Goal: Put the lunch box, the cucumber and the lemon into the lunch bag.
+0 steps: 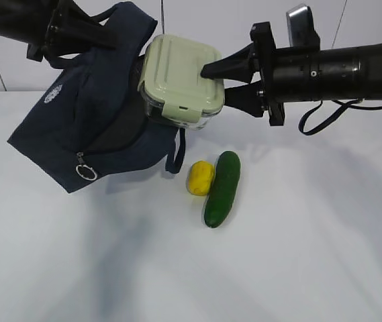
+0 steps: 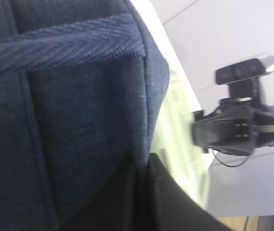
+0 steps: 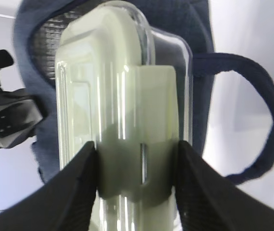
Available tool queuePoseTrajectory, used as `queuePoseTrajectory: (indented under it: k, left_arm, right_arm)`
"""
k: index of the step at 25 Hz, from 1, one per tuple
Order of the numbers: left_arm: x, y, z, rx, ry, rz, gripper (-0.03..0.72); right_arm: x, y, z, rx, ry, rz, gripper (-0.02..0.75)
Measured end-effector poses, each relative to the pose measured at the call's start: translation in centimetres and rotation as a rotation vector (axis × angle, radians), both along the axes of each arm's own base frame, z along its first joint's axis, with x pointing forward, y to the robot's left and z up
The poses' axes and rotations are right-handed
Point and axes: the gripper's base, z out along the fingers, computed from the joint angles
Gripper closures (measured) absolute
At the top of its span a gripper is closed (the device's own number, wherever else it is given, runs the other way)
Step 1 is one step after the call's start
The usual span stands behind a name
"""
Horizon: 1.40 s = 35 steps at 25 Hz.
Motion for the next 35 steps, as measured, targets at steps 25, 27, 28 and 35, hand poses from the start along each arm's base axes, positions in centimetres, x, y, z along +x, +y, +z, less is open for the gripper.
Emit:
queuePoseTrajectory:
  k: [25, 27, 28, 35]
  left_arm:
    - [-0.6, -3.0, 0.1, -0.071, 0.013, -0.052, 0.694]
    - [-0.3, -3.5, -0.4, -0.098, 0.033, -0.053, 0.694]
    - [-0.2, -3.6, -0.7, -0.103, 0.042, -0.053, 0.694]
    - [0.4, -3.8, -1.6, -0.104, 0.057, -0.028, 0.694]
  right_arm:
    - [1.4, 4.9, -2.0, -0.007, 0.014, 0.025, 0.385]
    - [1.6, 5.7, -2.8, -0.011, 0.028, 0.039, 0.385]
    - [1.7, 6.1, -3.2, -0.013, 0.032, 0.049, 0.385]
    - [3.0, 7.3, -4.1, -0.014, 0.022, 0.069, 0.385]
